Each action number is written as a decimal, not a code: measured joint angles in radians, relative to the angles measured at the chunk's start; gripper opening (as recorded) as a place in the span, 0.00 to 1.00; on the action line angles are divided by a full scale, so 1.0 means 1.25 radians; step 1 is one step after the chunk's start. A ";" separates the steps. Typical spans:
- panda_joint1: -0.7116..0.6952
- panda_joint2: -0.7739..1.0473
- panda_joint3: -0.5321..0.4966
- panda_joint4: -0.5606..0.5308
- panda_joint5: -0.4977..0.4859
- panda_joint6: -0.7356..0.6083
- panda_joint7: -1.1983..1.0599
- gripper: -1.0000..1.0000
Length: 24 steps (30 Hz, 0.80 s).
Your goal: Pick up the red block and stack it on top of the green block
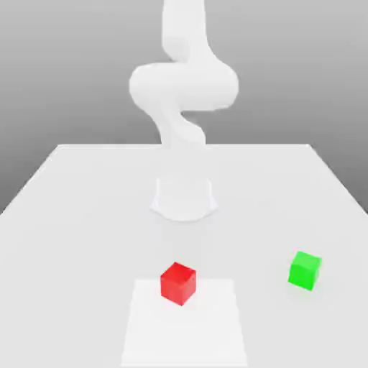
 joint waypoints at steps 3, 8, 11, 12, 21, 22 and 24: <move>-0.018 0.076 0.015 -0.071 0.008 0.058 0.054 0.50; -0.046 0.202 0.039 -0.187 0.018 0.152 0.146 0.50; -0.060 0.280 0.053 -0.259 0.021 0.210 0.206 0.50; -0.065 0.308 0.058 -0.284 0.022 0.230 0.227 0.50; -0.093 0.633 0.064 -0.420 -0.028 0.478 0.404 0.50; -0.085 0.663 0.053 -0.417 -0.042 0.503 0.416 0.50; -0.061 0.722 0.025 -0.409 -0.061 0.553 0.430 0.50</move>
